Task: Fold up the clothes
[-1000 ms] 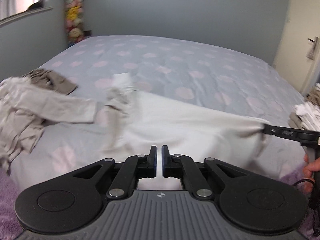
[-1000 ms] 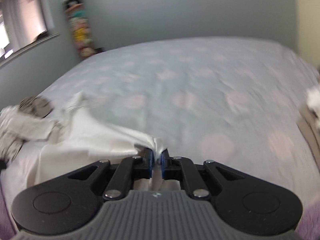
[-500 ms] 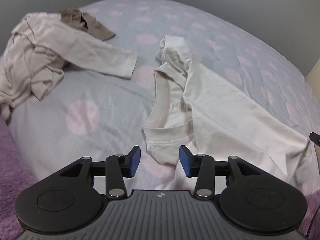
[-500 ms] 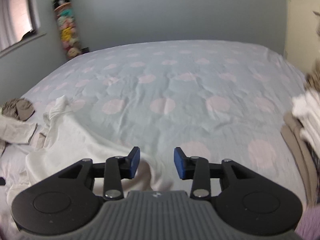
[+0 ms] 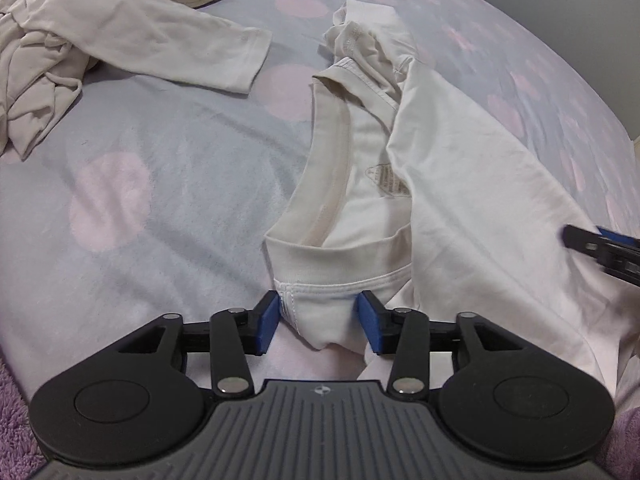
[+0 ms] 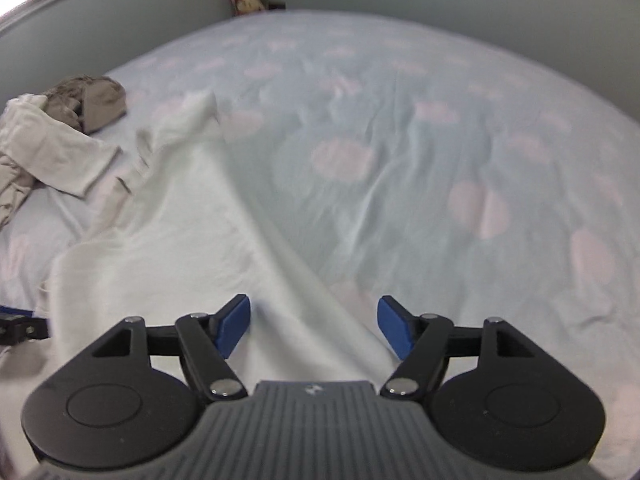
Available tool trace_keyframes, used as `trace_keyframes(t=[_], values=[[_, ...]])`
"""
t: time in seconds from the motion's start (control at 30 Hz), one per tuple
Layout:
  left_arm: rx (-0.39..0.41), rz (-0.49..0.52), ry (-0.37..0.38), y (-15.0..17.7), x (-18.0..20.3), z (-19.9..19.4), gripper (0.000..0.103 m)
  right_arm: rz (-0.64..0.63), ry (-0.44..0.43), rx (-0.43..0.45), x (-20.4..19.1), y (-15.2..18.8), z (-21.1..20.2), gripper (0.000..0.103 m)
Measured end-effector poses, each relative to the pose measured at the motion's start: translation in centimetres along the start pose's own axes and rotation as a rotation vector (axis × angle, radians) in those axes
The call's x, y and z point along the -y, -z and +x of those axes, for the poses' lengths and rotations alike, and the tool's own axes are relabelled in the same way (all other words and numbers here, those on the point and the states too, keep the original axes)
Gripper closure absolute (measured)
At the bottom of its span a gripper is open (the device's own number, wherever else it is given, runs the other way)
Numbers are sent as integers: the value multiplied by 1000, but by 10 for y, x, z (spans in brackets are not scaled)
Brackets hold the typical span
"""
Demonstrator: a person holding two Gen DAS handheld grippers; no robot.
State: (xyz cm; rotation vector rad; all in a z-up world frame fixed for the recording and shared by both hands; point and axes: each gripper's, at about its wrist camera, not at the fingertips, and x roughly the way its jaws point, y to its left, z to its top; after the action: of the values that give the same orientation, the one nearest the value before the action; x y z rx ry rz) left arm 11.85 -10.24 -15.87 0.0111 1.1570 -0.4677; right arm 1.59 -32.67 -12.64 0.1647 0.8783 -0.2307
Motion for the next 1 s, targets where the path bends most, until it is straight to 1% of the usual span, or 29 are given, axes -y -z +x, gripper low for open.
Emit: trace_keyframes(t=[0.03, 0.07, 0.1, 0.13, 0.17, 0.2, 0.3, 0.37, 0.47, 0.57, 0.63, 0.77, 0.83, 0.9, 0.93, 1.0], values=[[8, 7, 10, 1, 1, -1, 77, 29, -18, -15, 4, 1, 7, 37], [15, 9, 21, 2, 2, -2, 85, 53, -47, -21, 6, 2, 8, 46], [21, 8, 36, 2, 2, -2, 92, 77, -75, -28, 9, 3, 10, 64], [23, 7, 43, 1, 3, -1, 93, 99, -100, -33, 12, 4, 11, 78], [30, 12, 42, 0, 5, -3, 95, 104, -96, -21, 13, 5, 7, 85], [39, 20, 40, -1, 7, -5, 96, 100, -90, -5, 14, 6, 2, 94], [73, 47, 42, -7, 15, -17, 97, 125, -49, 35, 25, 15, -29, 98], [100, 68, 47, -12, 21, -28, 97, 145, -19, 57, 33, 22, -52, 98], [116, 117, 61, -19, 39, -37, 97, 174, 26, 88, 46, 34, -86, 98], [100, 183, 63, -17, 55, -41, 97, 188, 56, 49, 61, 64, -121, 99], [72, 236, 58, -13, 65, -40, 97, 219, 48, 9, 62, 88, -143, 99], [17, 302, 31, -5, 66, -33, 97, 226, 57, -60, 59, 128, -174, 103], [-10, 334, 17, -1, 65, -30, 96, 211, 68, -87, 56, 142, -176, 103], [-38, 366, 4, 4, 65, -26, 93, 237, 51, -97, 59, 151, -173, 103], [-40, 354, 8, 4, 63, -26, 91, 253, 38, -91, 62, 150, -172, 102], [-55, 313, 19, 3, 57, -27, 77, 253, 21, -67, 64, 142, -172, 99]])
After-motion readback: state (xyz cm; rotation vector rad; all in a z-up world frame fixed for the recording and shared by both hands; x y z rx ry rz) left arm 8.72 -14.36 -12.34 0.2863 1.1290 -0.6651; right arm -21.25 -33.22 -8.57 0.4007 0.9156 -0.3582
